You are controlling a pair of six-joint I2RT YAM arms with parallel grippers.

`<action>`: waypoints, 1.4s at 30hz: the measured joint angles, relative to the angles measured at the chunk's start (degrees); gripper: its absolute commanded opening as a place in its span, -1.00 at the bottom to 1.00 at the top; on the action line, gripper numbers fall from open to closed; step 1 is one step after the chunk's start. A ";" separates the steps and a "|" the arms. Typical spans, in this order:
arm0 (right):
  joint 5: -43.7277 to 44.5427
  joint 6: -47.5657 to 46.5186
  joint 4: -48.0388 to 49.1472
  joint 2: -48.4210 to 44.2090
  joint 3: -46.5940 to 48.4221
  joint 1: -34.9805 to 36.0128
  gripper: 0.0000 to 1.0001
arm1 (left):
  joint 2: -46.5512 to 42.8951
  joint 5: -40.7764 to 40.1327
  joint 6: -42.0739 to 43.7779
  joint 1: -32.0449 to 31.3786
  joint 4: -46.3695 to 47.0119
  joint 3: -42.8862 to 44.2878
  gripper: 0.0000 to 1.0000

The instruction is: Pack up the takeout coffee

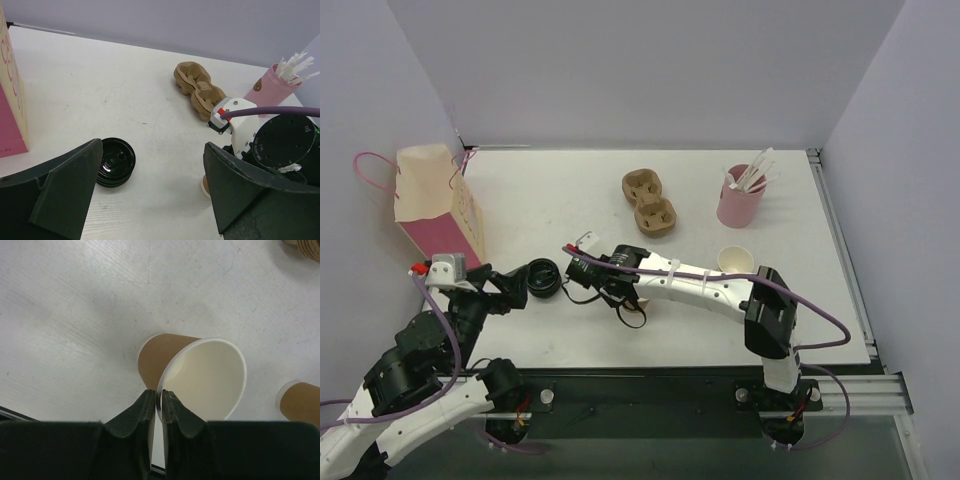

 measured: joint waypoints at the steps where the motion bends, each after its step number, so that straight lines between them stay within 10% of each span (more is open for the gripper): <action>1: -0.02 0.07 -0.04 0.00 0.00 0.31 -0.59 | 0.02 0.00 0.00 0.00 -0.17 0.00 0.83; 14: -0.87 0.37 -2.03 -4.90 -2.75 -1.51 -0.46 | 0.85 0.02 0.04 0.00 -0.74 0.00 0.83; 29: 1.36 -2.03 2.40 -12.39 -17.29 -26.75 -0.53 | 6.40 2.58 1.36 0.00 -0.94 0.02 0.83; 42: 3.17 -2.89 5.57 -12.20 -21.86 -35.10 -0.53 | 32.57 2.93 -0.15 2.95 -5.84 3.45 0.64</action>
